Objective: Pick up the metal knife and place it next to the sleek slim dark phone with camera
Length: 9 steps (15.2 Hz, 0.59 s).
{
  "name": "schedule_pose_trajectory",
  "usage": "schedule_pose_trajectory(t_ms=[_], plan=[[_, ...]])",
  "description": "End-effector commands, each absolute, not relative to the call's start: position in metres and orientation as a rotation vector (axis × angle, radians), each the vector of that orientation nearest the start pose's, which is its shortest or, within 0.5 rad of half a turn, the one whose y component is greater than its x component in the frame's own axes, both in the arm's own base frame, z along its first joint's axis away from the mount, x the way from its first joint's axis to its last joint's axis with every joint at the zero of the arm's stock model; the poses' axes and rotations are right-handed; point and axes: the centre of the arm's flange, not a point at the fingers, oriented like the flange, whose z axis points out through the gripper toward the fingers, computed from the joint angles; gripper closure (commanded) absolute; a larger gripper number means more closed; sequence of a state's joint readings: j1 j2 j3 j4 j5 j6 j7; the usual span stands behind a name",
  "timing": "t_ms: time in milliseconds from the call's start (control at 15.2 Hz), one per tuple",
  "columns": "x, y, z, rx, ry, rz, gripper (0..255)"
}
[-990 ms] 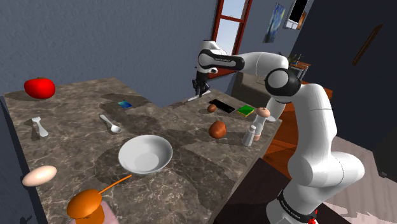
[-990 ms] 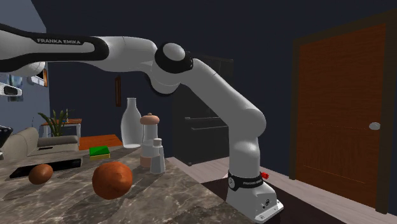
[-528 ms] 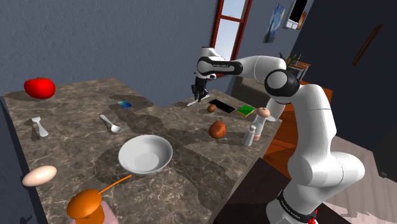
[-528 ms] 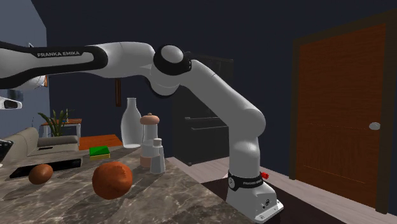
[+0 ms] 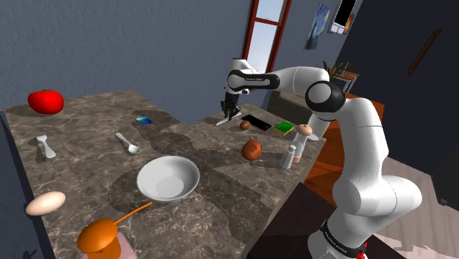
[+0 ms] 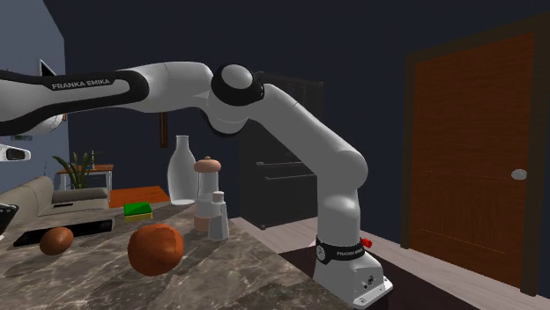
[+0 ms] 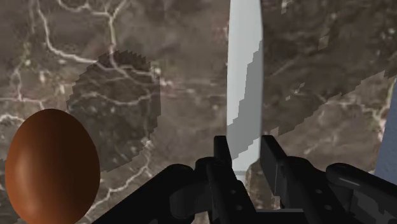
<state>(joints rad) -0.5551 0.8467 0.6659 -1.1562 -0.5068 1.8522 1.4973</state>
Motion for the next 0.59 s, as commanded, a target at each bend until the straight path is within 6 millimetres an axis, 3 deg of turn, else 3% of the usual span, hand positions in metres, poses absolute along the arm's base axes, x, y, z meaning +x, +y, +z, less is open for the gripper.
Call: schedule_pose_trajectory(t_ms=[0, 132, 198, 528], plan=[[0.7440, -0.1092, 0.3522, -2.379, 2.051, -0.012, 255], [0.7440, -0.1092, 0.3522, -2.379, 2.051, -0.012, 255], [0.7440, -0.1092, 0.3522, -2.379, 2.051, -0.012, 0], [0.7440, -0.1092, 0.3522, -2.379, 2.051, -0.012, 0]])
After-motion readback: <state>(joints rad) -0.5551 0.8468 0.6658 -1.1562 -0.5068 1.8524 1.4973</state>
